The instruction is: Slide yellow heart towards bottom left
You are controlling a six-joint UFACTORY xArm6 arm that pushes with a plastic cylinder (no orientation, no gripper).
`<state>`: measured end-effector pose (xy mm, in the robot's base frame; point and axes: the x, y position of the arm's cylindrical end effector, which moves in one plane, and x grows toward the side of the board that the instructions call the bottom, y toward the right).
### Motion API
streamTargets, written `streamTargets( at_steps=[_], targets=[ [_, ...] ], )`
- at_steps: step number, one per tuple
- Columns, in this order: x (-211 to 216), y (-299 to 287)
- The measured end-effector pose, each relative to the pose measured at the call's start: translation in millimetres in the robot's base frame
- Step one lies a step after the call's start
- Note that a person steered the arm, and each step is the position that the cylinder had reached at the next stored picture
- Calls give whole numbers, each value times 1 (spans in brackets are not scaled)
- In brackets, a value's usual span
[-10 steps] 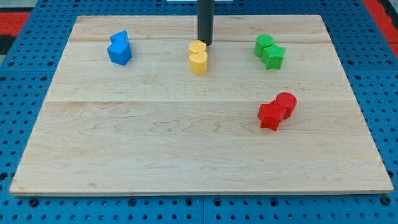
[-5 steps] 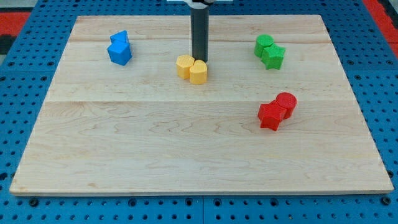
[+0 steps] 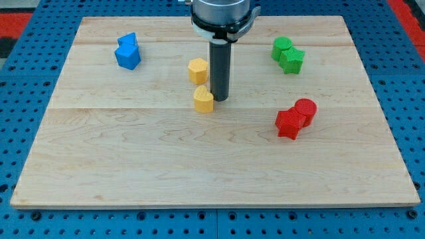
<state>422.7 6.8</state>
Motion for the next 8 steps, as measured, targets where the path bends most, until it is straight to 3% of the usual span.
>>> streamTargets(
  at_steps=[5, 8],
  targets=[
    [9, -101],
    [2, -112]
  ],
)
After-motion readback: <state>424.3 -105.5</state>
